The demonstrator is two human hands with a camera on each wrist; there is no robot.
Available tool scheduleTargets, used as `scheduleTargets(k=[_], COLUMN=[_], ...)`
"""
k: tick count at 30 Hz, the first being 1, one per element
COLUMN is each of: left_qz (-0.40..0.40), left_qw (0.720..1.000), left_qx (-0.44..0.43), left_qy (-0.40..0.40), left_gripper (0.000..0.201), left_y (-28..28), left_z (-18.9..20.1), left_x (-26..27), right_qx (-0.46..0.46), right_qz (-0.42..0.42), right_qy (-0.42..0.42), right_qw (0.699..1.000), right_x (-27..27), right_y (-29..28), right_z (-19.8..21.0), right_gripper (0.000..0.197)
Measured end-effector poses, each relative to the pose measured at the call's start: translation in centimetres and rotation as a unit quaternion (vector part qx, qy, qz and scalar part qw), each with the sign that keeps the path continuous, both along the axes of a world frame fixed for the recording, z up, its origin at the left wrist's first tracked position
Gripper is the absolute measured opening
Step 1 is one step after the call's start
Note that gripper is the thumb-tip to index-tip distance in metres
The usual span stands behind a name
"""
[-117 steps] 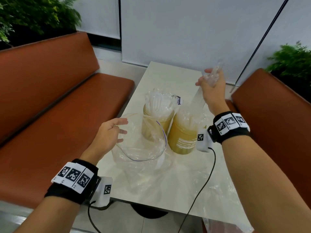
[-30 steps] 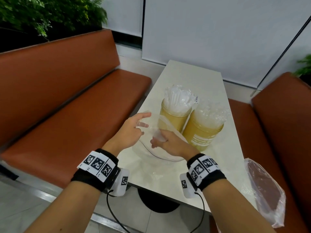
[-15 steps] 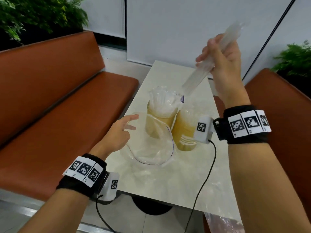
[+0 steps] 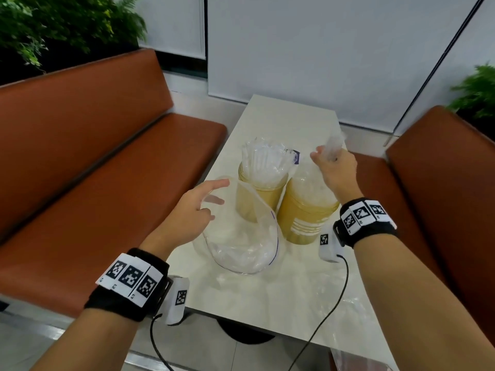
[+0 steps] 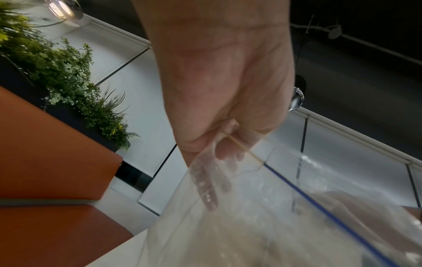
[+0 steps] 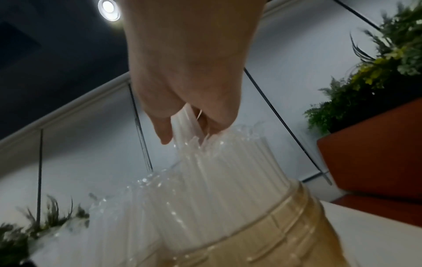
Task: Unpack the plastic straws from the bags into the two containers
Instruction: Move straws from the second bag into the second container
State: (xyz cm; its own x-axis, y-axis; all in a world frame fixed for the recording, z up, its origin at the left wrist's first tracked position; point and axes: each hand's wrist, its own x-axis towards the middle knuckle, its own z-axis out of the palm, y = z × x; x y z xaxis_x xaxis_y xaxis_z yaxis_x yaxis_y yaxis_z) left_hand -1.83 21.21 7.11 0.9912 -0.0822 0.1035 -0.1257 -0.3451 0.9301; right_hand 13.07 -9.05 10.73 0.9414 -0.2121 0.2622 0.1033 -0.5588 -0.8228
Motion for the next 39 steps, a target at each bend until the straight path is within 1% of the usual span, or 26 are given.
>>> scheduleTargets(k=[1, 3, 4, 5, 7, 8, 10, 12, 14, 15, 18, 19, 21, 22, 23, 25, 26, 27, 28, 29, 30, 31, 32, 34, 36, 39], left_qz=[0.001, 0.004, 0.005, 0.006, 0.008, 0.01, 0.011, 0.005, -0.011, -0.019, -0.031, -0.034, -0.039, -0.043, -0.046, -0.053, -0.056, -0.058, -0.058, -0.057, -0.058, -0.061, -0.064, -0.073, -0.083, -0.097], left_qw=[1.0, 1.0, 1.0, 1.0, 1.0, 1.0, 1.0, 1.0, 1.0, 0.999, 0.999, 0.999, 0.998, 0.998, 0.997, 0.995, 0.995, 0.995, 0.994, 0.994, 0.993, 0.993, 0.993, 0.994, 0.994, 0.992], left_qx=[0.001, -0.001, -0.002, -0.002, -0.002, -0.001, 0.001, 0.006, 0.018, 0.025, 0.033, 0.035, 0.043, 0.05, 0.057, 0.063, 0.062, 0.062, 0.065, 0.067, 0.066, 0.064, 0.058, 0.04, 0.038, 0.048], left_qy=[0.001, 0.005, 0.006, 0.007, 0.005, 0.005, 0.006, 0.006, 0.001, -0.001, -0.003, -0.007, -0.017, -0.026, -0.037, -0.054, -0.056, -0.058, -0.061, -0.067, -0.075, -0.079, -0.079, -0.068, -0.063, -0.065], left_gripper=[0.085, 0.084, 0.084, 0.084, 0.082, 0.082, 0.081, 0.08, 0.082, 0.083, 0.084, 0.085, 0.086, 0.086, 0.086, 0.086, 0.086, 0.087, 0.088, 0.089, 0.09, 0.089, 0.088, 0.085, 0.088, 0.091], left_y=[0.0, 0.1, 0.1, 0.1, 0.1, 0.0, -0.2, -0.4, -0.6, -0.7, -0.9, -1.0, -1.2, -1.3, -1.4, -1.6, -1.7, -1.8, -1.9, -2.0, -2.1, -2.3, -2.5, -3.0, -3.3, -3.2], left_z=[0.0, 0.0, 0.0, 0.0, 0.1, 0.2, 0.4, 0.7, 1.0, 1.1, 1.3, 1.4, 1.5, 1.6, 1.6, 1.6, 1.7, 1.6, 1.6, 1.5, 1.5, 1.6, 1.8, 2.2, 2.5, 2.6], left_x=[0.0, 0.1, 0.1, 0.1, 0.2, 0.3, 0.3, 0.4, 0.2, 0.1, 0.0, -0.1, -0.3, -0.4, -0.5, -0.8, -1.0, -1.0, -1.0, -1.0, -1.1, -1.1, -1.2, -1.7, -2.3, -2.8], right_qx=[0.001, 0.056, 0.061, 0.033, -0.099, -0.161, -0.251, -0.336, -0.414, -0.436, -0.444, -0.456, -0.48, -0.476, -0.454, -0.345, -0.264, -0.203, -0.18, -0.19, -0.209, -0.255, -0.33, -0.43, -0.451, -0.485], right_qz=[-0.021, -0.015, -0.006, 0.004, 0.012, 0.015, 0.037, 0.073, 0.104, 0.101, 0.07, 0.08, 0.109, 0.107, 0.091, 0.059, 0.074, 0.122, 0.185, 0.252, 0.316, 0.357, 0.372, 0.354, 0.331, 0.324], right_qy=[-0.025, -0.134, -0.192, -0.235, -0.258, -0.241, -0.173, -0.085, -0.028, -0.023, -0.046, -0.028, 0.048, 0.051, 0.017, -0.157, -0.259, -0.32, -0.329, -0.287, -0.207, -0.119, -0.057, 0.032, 0.13, 0.202], right_qw=[0.999, 0.989, 0.98, 0.971, 0.961, 0.957, 0.952, 0.935, 0.904, 0.894, 0.892, 0.886, 0.869, 0.871, 0.886, 0.923, 0.926, 0.917, 0.909, 0.905, 0.902, 0.891, 0.865, 0.83, 0.819, 0.787], right_x=[-0.1, -0.2, -0.1, 0.0, 0.2, 0.1, -0.4, -1.0, -1.3, -1.2, -0.9, -1.0, -1.4, -1.7, -2.2, -4.0, -5.4, -7.0, -8.8, -10.6, -12.2, -13.1, -13.7, -13.9, -13.6, -13.2], right_y=[0.0, -0.1, -0.2, -0.4, -0.3, -0.2, 0.0, 0.4, 0.4, 0.3, 0.2, 0.1, -0.1, -0.1, 0.1, 1.4, 2.5, 3.7, 5.0, 6.6, 8.1, 9.5, 10.9, 13.2, 14.4, 14.9], right_z=[0.1, 0.9, 1.4, 2.0, 3.1, 3.1, 1.6, -1.0, -2.7, -2.8, -2.1, -2.1, -2.7, -2.7, -2.4, -0.5, 0.9, 2.3, 3.5, 4.1, 4.1, 3.3, 2.1, -0.8, -3.2, -5.2], right_gripper=[0.056, 0.091, 0.096, 0.09, 0.058, 0.042, 0.033, 0.038, 0.048, 0.051, 0.054, 0.056, 0.058, 0.058, 0.057, 0.048, 0.04, 0.034, 0.034, 0.036, 0.034, 0.029, 0.025, 0.029, 0.031, 0.045])
